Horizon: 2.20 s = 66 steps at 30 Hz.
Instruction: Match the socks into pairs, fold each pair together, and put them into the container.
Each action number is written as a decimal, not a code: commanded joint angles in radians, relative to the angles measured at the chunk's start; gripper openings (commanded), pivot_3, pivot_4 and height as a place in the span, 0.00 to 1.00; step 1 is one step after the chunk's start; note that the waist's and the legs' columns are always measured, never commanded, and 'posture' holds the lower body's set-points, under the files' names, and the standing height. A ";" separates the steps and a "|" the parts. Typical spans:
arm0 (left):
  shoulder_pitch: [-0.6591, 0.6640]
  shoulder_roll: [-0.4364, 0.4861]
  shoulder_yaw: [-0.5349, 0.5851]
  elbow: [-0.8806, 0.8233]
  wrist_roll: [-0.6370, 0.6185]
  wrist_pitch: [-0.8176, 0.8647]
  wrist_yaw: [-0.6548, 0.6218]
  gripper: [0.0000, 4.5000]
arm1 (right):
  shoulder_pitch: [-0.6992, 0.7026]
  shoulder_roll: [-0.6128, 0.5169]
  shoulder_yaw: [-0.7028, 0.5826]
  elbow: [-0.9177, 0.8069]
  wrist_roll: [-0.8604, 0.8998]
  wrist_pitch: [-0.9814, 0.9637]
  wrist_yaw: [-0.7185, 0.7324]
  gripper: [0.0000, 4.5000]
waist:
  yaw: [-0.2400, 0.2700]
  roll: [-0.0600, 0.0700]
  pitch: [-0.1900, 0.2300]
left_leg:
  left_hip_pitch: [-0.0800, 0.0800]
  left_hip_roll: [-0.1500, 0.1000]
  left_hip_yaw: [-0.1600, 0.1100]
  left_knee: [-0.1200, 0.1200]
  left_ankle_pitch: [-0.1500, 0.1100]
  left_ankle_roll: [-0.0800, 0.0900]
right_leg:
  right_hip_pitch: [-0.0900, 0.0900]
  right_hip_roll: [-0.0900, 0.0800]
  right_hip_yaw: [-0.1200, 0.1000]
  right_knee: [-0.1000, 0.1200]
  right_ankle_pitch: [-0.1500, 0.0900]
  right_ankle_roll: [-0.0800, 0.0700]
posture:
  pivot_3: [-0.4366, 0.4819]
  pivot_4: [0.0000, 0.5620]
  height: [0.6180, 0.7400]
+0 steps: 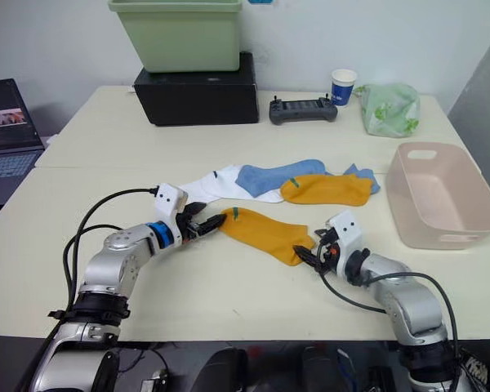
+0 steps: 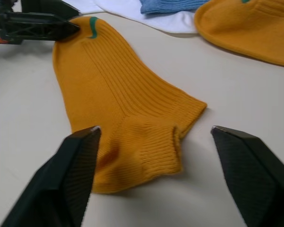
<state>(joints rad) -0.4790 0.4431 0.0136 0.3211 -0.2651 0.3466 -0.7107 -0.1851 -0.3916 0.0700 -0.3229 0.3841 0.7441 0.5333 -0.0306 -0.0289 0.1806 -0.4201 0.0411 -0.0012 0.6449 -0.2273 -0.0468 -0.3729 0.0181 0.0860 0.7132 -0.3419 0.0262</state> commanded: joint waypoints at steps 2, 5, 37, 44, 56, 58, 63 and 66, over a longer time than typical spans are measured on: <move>0.016 0.019 -0.002 -0.062 -0.016 0.009 -0.054 0.45 | -0.025 -0.011 -0.013 0.005 0.024 -0.008 0.035 0.46 | -0.001 0.000 0.000 | 0.000 0.001 0.000 0.000 0.000 0.000 | 0.000 0.000 0.000 0.000 0.000 0.000 | 0.48 0.27 1.00; 0.028 0.030 -0.019 -0.075 -0.009 0.017 -0.089 0.23 | -0.025 -0.019 -0.011 0.011 0.019 -0.019 0.052 0.22 | -0.003 0.000 0.000 | 0.000 0.002 0.000 -0.001 0.000 0.000 | -0.001 0.000 0.000 0.000 0.000 0.000 | 0.48 0.27 1.00; 0.494 0.012 0.154 -0.804 -0.437 0.644 0.180 0.00 | 0.015 -0.294 -0.068 0.098 0.209 0.037 0.390 0.00 | -0.002 -0.001 0.000 | 0.002 0.002 0.000 -0.001 0.000 0.000 | 0.002 -0.001 0.000 -0.001 0.000 0.000 | 0.48 0.27 1.00; 0.497 0.063 0.115 -0.795 -0.419 0.633 0.157 0.00 | 0.019 -0.320 -0.048 0.147 0.179 -0.011 0.449 0.00 | -0.002 -0.001 0.000 | 0.002 0.002 0.000 -0.001 0.000 0.000 | 0.001 -0.001 0.000 -0.001 0.000 0.000 | 0.48 0.27 1.00; 0.555 0.155 0.209 -0.791 -0.387 0.467 0.067 0.53 | 0.029 -0.345 -0.125 0.053 0.174 -0.042 0.408 0.45 | -0.003 -0.001 0.000 | 0.002 0.002 0.000 -0.001 0.000 0.000 | 0.001 -0.001 0.000 -0.001 0.000 0.000 | 0.48 0.27 1.00; 0.564 0.220 0.206 -0.786 -0.343 0.372 -0.017 0.53 | 0.017 -0.362 -0.120 0.005 0.160 -0.049 0.402 0.45 | -0.003 -0.001 0.001 | 0.002 0.002 0.000 -0.001 0.000 0.000 | 0.001 -0.001 0.000 -0.001 0.000 0.000 | 0.48 0.27 1.00; 0.406 0.234 0.075 -0.671 -0.190 0.078 -0.131 0.44 | -0.081 -0.206 0.054 -0.077 0.037 -0.144 0.275 0.36 | -0.003 0.000 0.001 | 0.003 0.002 0.000 -0.002 0.000 0.000 | 0.001 -0.001 0.000 -0.002 0.000 0.000 | 0.48 0.27 1.00; 0.339 0.197 -0.022 -0.637 -0.138 0.017 -0.161 0.27 | -0.078 -0.158 0.122 -0.052 -0.033 -0.209 0.256 0.17 | 0.003 -0.001 0.000 | 0.000 0.000 0.000 -0.002 0.000 0.000 | 0.001 -0.001 -0.001 -0.004 0.000 0.000 | 0.48 0.27 1.00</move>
<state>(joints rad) -0.1275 0.6449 0.0307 -0.3292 -0.4387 0.4113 -0.8501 -0.2651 -0.5425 0.1907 -0.3689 0.3806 0.5755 0.8004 -0.0277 -0.0295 0.1811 -0.4217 0.0406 -0.0009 0.6435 -0.2277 -0.0468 -0.3730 0.0171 0.0856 0.7086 -0.3421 0.0263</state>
